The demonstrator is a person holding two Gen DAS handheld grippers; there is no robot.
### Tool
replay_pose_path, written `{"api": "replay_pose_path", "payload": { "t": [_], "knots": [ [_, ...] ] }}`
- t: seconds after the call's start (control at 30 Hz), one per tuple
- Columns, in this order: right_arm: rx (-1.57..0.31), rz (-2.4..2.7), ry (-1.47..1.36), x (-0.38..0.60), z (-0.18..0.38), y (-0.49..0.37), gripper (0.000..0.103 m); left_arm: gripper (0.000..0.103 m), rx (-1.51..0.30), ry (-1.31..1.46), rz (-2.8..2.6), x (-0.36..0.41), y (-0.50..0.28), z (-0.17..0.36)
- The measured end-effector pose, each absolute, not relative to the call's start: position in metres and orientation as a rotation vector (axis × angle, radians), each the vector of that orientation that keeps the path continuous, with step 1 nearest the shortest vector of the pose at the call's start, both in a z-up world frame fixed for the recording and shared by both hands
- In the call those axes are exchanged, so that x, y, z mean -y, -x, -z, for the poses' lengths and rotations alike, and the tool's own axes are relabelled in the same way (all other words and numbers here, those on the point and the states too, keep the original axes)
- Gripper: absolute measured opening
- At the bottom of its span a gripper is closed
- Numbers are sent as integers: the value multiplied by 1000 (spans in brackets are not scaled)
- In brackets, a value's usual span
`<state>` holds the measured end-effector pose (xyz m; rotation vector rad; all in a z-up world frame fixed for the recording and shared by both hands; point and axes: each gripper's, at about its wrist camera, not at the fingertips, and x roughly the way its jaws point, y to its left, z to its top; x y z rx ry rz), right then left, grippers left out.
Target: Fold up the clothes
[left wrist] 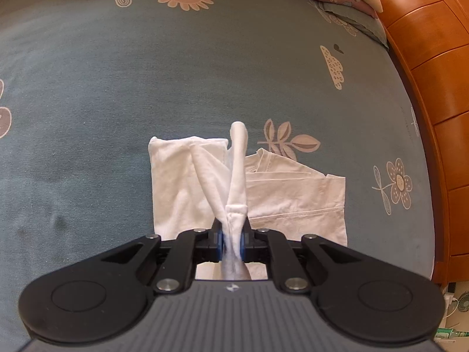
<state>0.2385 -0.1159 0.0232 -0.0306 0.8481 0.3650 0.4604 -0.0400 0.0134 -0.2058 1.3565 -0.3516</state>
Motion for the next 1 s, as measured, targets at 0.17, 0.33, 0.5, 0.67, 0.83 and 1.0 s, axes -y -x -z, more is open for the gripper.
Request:
{"api": "replay_pose_path", "payload": {
  "t": [0.17, 0.33, 0.5, 0.67, 0.83, 1.0],
  "knots": [
    [-868, -321, -35, 149, -20, -239, 5, 8, -1366, 189, 368, 76, -458, -6],
    [-899, -266, -119, 190, -8, -236, 5, 8, -1373, 152, 380, 118, -454, 8],
    [-922, -215, -184, 223, 5, -231, 5, 8, -1369, 88, 397, 162, -450, 23],
    [-932, -179, -245, 250, 17, -226, 5, 8, -1341, -2, 400, 196, -441, 30],
    [-930, -155, -278, 266, 24, -222, 5, 8, -1318, -35, 384, 217, -434, 36],
    [-927, -129, -319, 284, 30, -218, 5, 8, -1289, -59, 365, 233, -428, 35]
  ]
}}
